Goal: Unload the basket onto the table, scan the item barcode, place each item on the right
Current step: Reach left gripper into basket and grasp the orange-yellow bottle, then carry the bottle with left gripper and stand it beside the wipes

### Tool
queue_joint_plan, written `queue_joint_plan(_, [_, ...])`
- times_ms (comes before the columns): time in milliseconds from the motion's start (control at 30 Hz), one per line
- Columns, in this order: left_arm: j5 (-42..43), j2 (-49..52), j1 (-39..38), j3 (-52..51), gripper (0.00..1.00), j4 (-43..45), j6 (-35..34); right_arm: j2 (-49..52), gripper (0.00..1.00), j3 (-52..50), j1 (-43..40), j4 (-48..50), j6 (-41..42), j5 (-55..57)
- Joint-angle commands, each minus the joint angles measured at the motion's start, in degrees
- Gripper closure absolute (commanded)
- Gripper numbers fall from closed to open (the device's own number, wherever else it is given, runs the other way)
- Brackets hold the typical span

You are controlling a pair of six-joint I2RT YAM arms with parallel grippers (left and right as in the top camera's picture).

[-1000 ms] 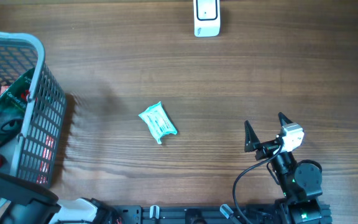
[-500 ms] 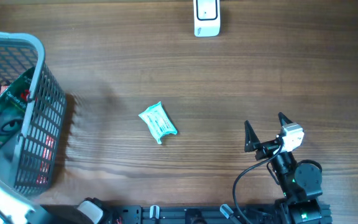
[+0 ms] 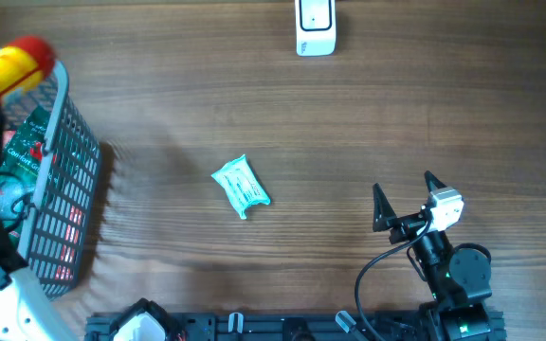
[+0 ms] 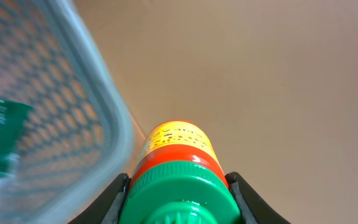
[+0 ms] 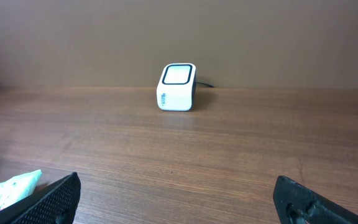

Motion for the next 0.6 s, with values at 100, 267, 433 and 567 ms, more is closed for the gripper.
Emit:
queue_joint_plan(100, [1.1,-1.2,-23.3,0.5,0.7,1.7,-0.9,0.0,0.0,-0.1,0.2,0.2,0.9,-0.4])
queue_joint_plan(267, [-12.3,4.0,-44.2,0.5,0.7,0.2,1.3,0.0,0.0,-0.1,0.2,0.2,0.9,-0.4])
queue_joint_plan(433, [-28.9,13.6,-62.1,0.5,0.7,-6.7,5.7,0.0,0.0,-0.1,0.2,0.2,0.9,-0.4])
queue_joint_plan(567, [-36.6,22.8,-73.2,0.5,0.7,-8.9,12.1,0.0,0.0,-0.1,0.2,0.2,0.9,-0.4])
